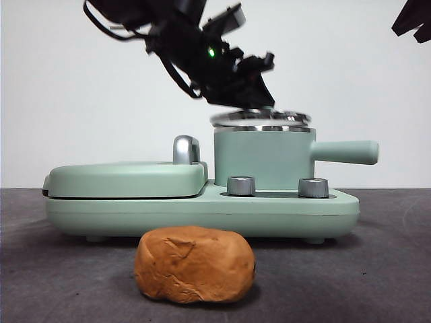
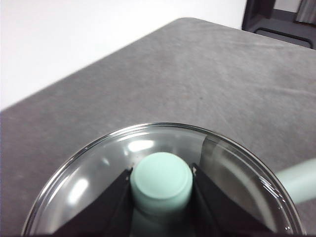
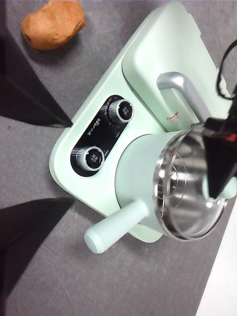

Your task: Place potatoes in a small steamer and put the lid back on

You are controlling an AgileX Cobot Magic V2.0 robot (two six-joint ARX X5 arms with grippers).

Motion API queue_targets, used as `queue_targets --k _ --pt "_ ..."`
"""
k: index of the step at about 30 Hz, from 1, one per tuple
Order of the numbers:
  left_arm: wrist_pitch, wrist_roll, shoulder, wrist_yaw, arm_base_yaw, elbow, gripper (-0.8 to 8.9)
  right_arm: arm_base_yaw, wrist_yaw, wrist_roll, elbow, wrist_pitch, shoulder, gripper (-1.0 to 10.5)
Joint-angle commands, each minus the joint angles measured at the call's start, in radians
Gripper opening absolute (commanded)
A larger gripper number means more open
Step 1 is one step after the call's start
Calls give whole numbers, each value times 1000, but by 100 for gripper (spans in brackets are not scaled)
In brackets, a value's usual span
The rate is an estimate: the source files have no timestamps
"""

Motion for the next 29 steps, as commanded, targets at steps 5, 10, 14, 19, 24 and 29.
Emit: queue_targets --k 5,10,14,19,24,29 --pt "-67 -8 -166 -1 -2 26 12 7 4 13 17 9 4 225" --pt "-259 -13 -284 -1 11 26 13 7 -3 13 17 9 4 225" --pt "-439 -17 -373 -2 26 26 14 7 -11 11 17 9 5 228" --pt "-617 -16 -471 -60 35 4 15 11 -84 -26 17 7 22 280" --pt "-685 -25 -566 -136 36 -73 15 60 -155 -77 17 7 94 287" --pt "-673 -56 -678 -174 36 -214 15 154 -161 -120 17 13 201 312"
